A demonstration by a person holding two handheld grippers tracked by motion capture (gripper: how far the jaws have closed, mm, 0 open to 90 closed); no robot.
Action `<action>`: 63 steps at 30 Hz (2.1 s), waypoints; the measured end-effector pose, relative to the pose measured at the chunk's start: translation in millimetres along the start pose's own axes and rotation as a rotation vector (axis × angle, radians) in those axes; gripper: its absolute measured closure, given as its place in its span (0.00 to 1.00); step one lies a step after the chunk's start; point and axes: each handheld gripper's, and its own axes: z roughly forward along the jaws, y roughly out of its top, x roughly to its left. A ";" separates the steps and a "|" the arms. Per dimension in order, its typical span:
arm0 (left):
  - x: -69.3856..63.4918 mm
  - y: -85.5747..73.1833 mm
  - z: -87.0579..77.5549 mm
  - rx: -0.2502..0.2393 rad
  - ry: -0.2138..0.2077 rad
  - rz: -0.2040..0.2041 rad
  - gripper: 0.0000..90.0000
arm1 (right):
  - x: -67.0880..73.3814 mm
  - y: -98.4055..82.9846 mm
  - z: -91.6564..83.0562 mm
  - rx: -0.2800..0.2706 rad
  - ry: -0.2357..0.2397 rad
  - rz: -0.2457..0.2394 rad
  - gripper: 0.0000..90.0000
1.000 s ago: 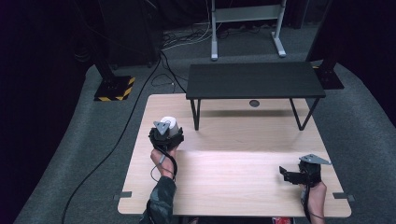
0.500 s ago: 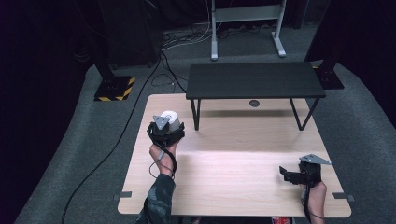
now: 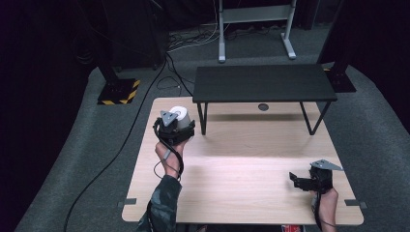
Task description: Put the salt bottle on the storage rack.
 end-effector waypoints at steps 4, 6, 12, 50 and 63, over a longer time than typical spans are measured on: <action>0.5 8.3 -2.3 -0.006 -0.015 0.001 0.31 | -0.5 -0.1 -0.2 0.000 0.002 0.002 0.00; -0.3 12.5 -2.9 -0.009 -0.020 0.004 0.31 | -0.6 -0.2 -0.1 -0.001 0.002 0.002 0.00; -4.4 26.0 -5.2 -0.020 -0.033 0.027 0.31 | -0.8 -0.2 -0.2 -0.001 0.003 0.003 0.00; -38.5 100.6 10.1 -0.051 -0.094 0.114 0.31 | -3.0 -0.9 -0.5 -0.005 0.012 0.006 0.00; -53.2 118.3 30.9 -0.042 -0.125 0.117 0.31 | -3.5 -0.4 -0.2 -0.002 0.016 0.003 0.00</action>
